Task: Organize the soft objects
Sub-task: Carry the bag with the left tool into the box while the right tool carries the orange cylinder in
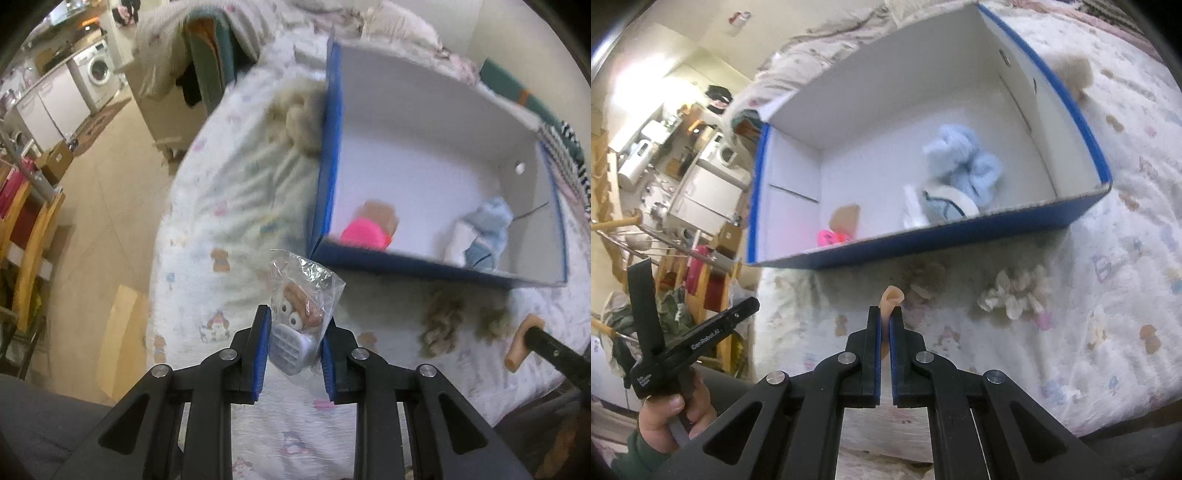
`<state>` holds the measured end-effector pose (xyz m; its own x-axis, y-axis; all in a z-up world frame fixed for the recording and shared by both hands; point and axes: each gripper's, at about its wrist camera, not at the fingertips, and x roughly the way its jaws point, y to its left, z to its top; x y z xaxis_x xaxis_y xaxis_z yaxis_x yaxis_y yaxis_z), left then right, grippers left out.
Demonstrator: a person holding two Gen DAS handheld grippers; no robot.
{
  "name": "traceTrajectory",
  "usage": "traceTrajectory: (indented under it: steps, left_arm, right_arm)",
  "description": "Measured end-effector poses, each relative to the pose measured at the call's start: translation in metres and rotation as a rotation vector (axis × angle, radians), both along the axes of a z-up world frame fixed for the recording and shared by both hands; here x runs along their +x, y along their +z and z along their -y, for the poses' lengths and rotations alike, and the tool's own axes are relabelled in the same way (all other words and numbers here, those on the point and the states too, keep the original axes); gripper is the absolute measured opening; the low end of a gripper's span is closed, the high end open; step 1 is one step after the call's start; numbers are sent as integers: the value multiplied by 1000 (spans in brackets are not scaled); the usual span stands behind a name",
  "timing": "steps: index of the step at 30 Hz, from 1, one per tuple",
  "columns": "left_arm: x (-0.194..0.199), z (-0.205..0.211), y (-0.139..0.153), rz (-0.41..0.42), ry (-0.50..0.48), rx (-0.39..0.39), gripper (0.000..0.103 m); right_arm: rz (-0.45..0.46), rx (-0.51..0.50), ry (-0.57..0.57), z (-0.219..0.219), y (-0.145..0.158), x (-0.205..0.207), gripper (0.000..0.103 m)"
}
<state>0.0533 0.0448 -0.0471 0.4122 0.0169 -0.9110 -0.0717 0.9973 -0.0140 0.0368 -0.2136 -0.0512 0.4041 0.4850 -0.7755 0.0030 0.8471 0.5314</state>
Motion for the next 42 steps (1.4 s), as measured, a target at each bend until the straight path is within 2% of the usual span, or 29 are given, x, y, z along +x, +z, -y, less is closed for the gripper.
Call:
traceTrajectory:
  steps: [6, 10, 13, 23, 29, 33, 42]
  left_arm:
    - [5, 11, 40, 86, -43, 3, 23]
    - [18, 18, 54, 102, -61, -14, 23]
    - [30, 24, 58, 116, -77, -6, 23]
    - [75, 46, 64, 132, -131, -15, 23]
    - [95, 62, 59, 126, -161, -8, 23]
    - [107, 70, 48, 105, -169, -8, 23]
    - [121, 81, 14, 112, -205, -36, 23]
  right_arm:
    - [71, 18, 14, 0, 24, -2, 5]
    - [91, 28, 10, 2, 35, 5, 6]
    - [92, 49, 10, 3, 40, 12, 6]
    - [120, 19, 5, 10, 54, 46, 6]
    - [137, -3, 4, 17, 56, 72, 6]
    - [99, 5, -24, 25, 41, 87, 6]
    - [81, -10, -83, 35, 17, 95, 6]
